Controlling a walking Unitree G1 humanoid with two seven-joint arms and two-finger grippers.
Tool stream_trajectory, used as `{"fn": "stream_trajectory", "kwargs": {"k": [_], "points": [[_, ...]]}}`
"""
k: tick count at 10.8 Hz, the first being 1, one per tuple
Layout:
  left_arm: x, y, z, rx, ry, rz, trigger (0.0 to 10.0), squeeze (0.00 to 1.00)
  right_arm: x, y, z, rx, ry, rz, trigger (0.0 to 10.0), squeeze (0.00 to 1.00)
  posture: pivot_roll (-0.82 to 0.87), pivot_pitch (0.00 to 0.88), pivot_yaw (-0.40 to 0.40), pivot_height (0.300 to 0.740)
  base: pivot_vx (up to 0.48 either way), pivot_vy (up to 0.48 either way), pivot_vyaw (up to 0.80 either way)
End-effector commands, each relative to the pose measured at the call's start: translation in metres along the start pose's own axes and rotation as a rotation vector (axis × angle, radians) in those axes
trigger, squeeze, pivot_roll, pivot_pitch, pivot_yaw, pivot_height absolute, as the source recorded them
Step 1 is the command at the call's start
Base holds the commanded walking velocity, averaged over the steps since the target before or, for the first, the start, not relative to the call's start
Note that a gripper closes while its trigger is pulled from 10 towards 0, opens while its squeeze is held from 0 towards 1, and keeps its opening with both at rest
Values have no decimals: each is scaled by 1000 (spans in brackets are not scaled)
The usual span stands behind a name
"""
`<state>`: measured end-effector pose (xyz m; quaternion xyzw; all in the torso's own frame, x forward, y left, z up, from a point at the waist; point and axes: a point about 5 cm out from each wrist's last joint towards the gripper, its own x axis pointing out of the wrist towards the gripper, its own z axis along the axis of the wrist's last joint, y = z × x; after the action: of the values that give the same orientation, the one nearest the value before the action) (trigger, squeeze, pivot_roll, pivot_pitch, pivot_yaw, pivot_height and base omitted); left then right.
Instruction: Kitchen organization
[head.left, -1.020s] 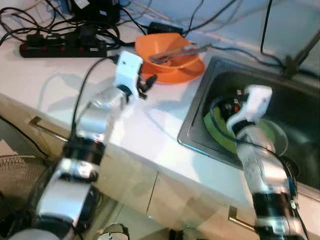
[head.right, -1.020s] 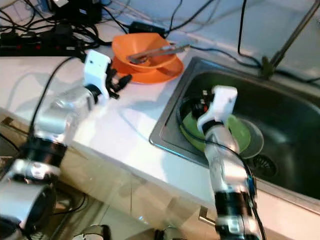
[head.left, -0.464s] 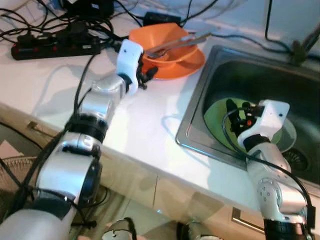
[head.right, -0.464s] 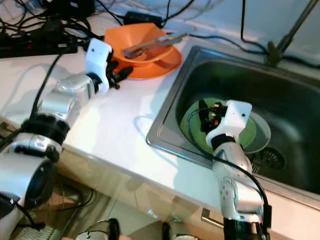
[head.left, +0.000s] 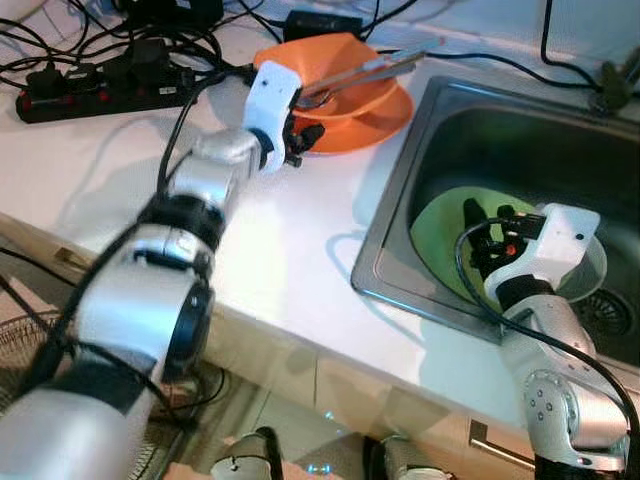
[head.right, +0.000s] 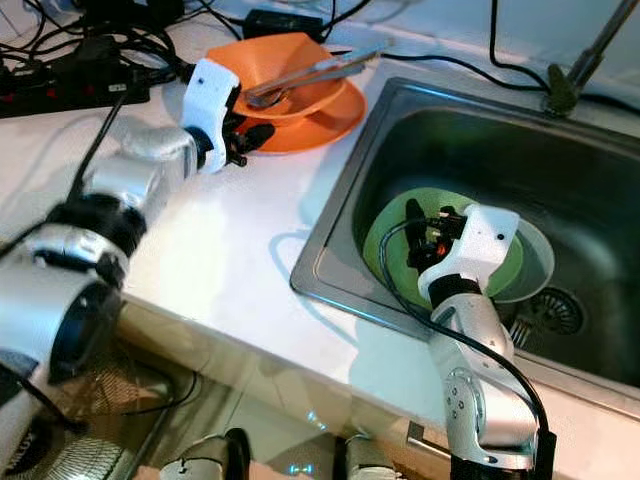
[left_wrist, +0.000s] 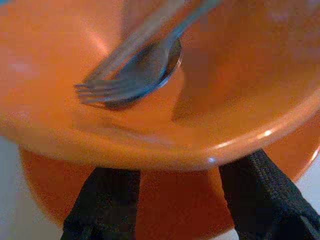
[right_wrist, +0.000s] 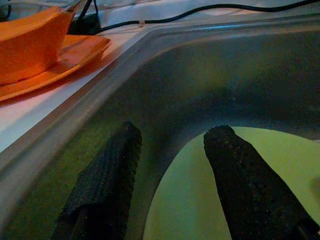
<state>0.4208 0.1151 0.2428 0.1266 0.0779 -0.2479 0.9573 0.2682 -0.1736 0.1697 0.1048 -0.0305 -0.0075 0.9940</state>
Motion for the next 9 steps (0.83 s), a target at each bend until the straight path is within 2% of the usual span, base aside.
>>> {"fn": "stream_trajectory", "kwargs": {"k": [1,4,8,9], "points": [[-2,4,1,17,49,-13,10000,0,-3,-3,-11,14,62,-23,10000,0,-126,216,45,740,0,0,0],[-9,14,-9,32,154,-62,10000,0,7,2,-12,27,67,-9,10000,0,-86,211,43,740,0,0,0],[-21,18,-24,7,212,-158,10000,0,20,1,-12,44,59,-2,10000,0,-33,186,20,740,0,0,0],[-28,19,-26,-8,211,-175,10000,0,26,4,-13,48,59,8,10000,0,-13,179,9,740,0,0,0]]}}
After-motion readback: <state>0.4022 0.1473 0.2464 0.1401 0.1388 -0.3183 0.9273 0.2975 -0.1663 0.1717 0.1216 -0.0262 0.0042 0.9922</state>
